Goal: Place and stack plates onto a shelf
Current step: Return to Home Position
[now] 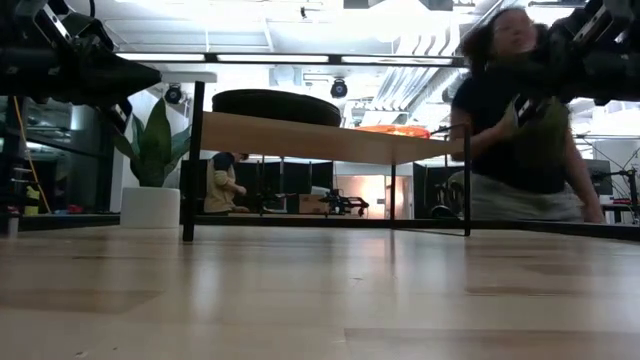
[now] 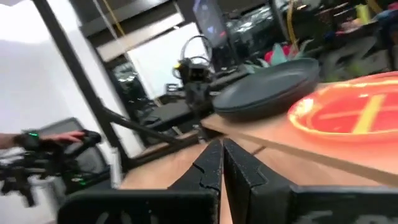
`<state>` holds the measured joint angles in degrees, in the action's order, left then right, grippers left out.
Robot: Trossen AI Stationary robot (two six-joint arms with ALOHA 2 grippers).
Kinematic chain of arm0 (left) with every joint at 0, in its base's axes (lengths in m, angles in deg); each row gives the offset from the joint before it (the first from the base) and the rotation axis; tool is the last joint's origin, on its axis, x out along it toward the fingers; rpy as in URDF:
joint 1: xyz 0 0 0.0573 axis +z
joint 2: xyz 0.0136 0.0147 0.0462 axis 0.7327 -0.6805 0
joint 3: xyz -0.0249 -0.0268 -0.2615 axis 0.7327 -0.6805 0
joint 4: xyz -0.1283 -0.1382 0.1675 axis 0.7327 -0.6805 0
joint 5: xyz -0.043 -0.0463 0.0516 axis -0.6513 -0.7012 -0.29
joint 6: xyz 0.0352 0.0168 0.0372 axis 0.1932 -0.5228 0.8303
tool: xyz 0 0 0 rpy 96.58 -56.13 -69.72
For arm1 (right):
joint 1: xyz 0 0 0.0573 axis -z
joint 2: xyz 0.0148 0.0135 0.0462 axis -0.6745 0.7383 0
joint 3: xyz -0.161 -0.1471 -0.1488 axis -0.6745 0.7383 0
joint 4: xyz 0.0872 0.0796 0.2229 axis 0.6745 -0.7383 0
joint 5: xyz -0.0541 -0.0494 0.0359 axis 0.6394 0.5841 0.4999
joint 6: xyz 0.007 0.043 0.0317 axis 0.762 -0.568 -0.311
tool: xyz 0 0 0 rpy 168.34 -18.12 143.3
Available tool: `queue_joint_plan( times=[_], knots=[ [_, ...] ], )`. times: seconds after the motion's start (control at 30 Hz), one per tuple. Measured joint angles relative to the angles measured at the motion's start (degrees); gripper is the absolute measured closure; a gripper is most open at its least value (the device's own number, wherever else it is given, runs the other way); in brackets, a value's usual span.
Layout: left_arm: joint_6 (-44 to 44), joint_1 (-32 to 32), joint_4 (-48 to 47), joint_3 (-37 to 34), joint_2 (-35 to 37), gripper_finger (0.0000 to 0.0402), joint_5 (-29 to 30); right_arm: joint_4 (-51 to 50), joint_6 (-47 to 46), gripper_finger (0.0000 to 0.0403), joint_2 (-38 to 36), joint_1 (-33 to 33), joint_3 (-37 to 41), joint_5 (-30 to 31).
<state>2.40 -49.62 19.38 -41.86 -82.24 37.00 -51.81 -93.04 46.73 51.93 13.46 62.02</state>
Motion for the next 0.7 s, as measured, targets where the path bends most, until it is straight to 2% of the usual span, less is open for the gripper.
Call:
queue_joint_plan(
  times=[0.7],
  knots=[
    [0.0, -1.0, 0.0, 0.0, 0.0, 0.0401, 0.0, -16.6, 1.1, 0.0403, -1.4, -0.6, 0.0, 1.4]
  ],
)
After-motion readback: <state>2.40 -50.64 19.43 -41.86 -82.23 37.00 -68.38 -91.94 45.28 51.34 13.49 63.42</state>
